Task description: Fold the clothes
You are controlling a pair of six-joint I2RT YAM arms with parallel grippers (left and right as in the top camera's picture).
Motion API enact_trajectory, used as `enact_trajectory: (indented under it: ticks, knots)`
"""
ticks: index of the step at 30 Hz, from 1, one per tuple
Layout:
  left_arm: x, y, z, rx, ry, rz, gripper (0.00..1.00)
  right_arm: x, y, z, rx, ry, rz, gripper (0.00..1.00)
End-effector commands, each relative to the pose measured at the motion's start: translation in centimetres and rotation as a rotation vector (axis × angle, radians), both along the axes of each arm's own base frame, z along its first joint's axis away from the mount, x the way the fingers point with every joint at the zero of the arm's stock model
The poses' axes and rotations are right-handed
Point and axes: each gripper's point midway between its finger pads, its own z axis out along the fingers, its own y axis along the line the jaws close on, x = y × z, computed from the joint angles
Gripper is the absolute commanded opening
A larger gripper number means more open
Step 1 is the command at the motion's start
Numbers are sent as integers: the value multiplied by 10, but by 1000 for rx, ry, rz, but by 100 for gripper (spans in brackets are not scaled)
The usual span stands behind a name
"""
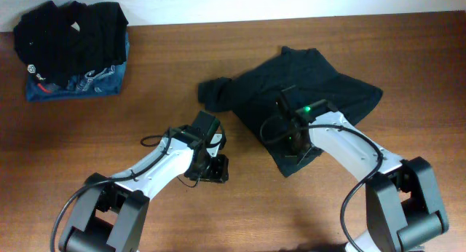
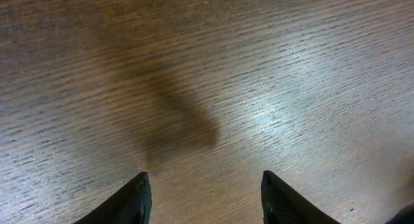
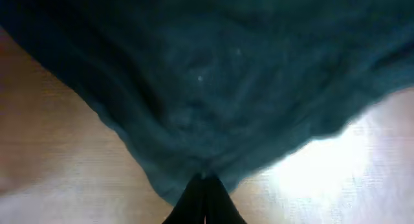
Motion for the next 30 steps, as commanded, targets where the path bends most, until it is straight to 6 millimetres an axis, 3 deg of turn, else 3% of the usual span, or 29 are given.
enact_trajectory:
  ticks: [1,13,17,24,30]
  knots:
    - [4,-2,1,-1,-8,-2,54,-6,-4,-14,2,-4,14,4]
    - [6,-3,1,-5,-15,-2,55,-15,13,-30,97,38,72,4]
    - [6,-3,1,-4,-15,-2,55,-20,10,-43,78,80,70,4]
    - [6,-3,1,-4,-15,-2,55,-28,5,-43,60,112,64,4]
    - [6,-3,1,-4,-15,-1,55,-47,-15,-42,33,207,-17,4]
